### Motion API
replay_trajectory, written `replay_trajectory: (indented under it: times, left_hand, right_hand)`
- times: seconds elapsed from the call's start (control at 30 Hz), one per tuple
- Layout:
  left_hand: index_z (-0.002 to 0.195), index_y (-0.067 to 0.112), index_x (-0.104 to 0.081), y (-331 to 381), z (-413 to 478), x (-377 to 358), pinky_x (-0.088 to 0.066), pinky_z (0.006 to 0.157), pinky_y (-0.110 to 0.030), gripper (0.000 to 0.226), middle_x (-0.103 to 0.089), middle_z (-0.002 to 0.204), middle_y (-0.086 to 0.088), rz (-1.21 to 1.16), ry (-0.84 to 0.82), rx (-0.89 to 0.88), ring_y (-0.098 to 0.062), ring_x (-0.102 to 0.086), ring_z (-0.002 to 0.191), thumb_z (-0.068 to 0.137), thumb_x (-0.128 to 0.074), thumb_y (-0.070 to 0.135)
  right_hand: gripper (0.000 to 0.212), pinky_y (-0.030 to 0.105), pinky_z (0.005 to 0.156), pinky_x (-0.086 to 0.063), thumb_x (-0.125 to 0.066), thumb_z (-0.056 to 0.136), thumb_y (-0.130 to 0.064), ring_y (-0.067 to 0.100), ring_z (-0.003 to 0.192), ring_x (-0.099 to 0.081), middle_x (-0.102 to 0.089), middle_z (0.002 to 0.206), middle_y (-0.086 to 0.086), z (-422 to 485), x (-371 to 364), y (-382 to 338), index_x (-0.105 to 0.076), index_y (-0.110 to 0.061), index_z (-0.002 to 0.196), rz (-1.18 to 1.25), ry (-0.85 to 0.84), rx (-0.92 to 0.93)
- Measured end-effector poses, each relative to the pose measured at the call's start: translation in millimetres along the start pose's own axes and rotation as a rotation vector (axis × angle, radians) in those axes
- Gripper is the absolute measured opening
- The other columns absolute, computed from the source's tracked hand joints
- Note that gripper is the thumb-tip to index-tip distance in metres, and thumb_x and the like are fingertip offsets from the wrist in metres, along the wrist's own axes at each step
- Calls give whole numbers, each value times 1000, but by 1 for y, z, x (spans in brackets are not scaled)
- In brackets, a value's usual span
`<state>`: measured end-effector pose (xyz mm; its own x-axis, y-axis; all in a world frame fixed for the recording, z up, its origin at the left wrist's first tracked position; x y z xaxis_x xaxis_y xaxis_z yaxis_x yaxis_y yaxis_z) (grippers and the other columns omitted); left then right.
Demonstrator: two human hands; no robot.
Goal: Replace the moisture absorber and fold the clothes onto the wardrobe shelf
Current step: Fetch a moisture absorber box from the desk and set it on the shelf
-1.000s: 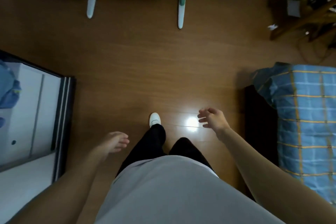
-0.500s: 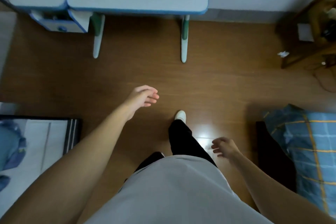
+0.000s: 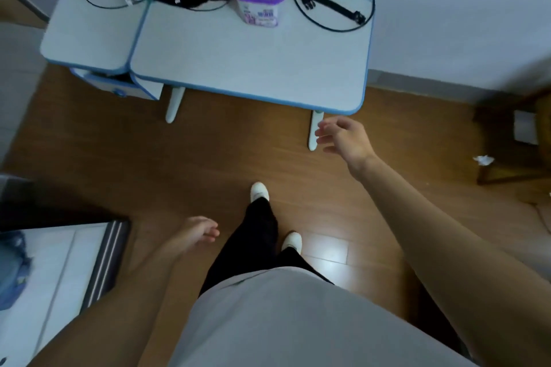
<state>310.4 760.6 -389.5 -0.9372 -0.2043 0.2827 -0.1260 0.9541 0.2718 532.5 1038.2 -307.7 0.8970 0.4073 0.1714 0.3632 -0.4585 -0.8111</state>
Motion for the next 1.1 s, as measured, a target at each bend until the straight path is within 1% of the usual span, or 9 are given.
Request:
replay_trajectory:
  times: [0.13,0.27,0.33,0.43,0.53,0.63,0.73,0.93,1.1]
  left_hand:
    - [113,5,-64,68,13,16,-44,64,-25,18,-69,92,-7,-74,-13,-47,-15,-60,72,101,-52,13]
    - [116,5,-63,193,52,45,-47,69,-26,20,-70,110,-13,-113,101,-339,-15,-62,79,99,-54,13]
    - [120,6,-61,263,72,61,-52,83,-33,25,-67,119,-10,-115,191,-514,-16,-61,91,95,-58,8]
    - [134,7,-50,364,98,88,-45,101,-35,48,-52,136,-10,4,327,-785,-16,-52,113,88,-65,9]
    - [144,6,-38,449,122,101,-35,109,-37,78,-37,147,-17,250,429,-960,-31,-38,134,77,-75,20]
    - [149,11,-28,505,143,96,-33,112,-45,99,-26,156,-13,516,447,-990,-34,-27,142,69,-82,32]
    - [149,13,-27,537,164,93,-33,110,-50,106,-28,153,-13,760,450,-964,-35,-27,140,65,-87,34]
    - [141,13,-33,546,173,82,-45,95,-51,101,-38,140,-16,788,468,-857,-38,-42,126,60,-91,29]
    - [142,18,-25,494,150,56,-49,78,-43,103,-46,132,-12,693,418,-738,-34,-56,113,62,-88,32]
  right_hand:
    - [17,27,63,-50,-51,94,-8,19,74,-64,-70,89,8,59,-18,-42,-67,-14,92,-36,-59,14]
    - [20,25,57,-48,-49,94,-4,17,69,-64,-70,88,10,110,-29,-51,-66,-14,89,-135,-57,-52]
    - [22,25,55,-46,-49,93,-2,16,66,-63,-70,86,11,126,-28,-43,-65,-15,87,-203,-38,-120]
    - [22,26,56,-44,-47,93,-2,16,66,-62,-69,86,11,141,-21,-29,-65,-13,88,-295,-10,-223]
    - [24,25,56,-43,-45,92,-2,17,67,-61,-69,85,10,147,-10,-20,-66,-11,88,-364,18,-323]
    - [20,27,58,-42,-48,93,-3,18,67,-59,-70,84,11,145,1,-11,-67,-8,91,-406,26,-411]
    - [21,29,64,-44,-49,93,-4,18,68,-60,-71,84,10,154,8,-18,-67,-14,85,-432,29,-428]
    - [20,26,68,-48,-51,93,-5,13,75,-66,-73,90,5,196,3,-67,-67,-16,92,-341,-11,-289]
    - [18,26,68,-51,-52,95,-12,11,77,-66,-73,89,1,246,-12,-119,-68,-18,93,-142,-67,-171]
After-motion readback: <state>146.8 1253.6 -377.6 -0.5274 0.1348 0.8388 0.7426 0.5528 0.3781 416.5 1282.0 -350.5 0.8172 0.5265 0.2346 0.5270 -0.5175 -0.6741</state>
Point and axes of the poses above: each hand's wrist, its own z-axis towards the middle knuckle, its own x-axis out of the back of the hand, y = z × x, the point moved 1 cm from there along z, towards the middle knuckle
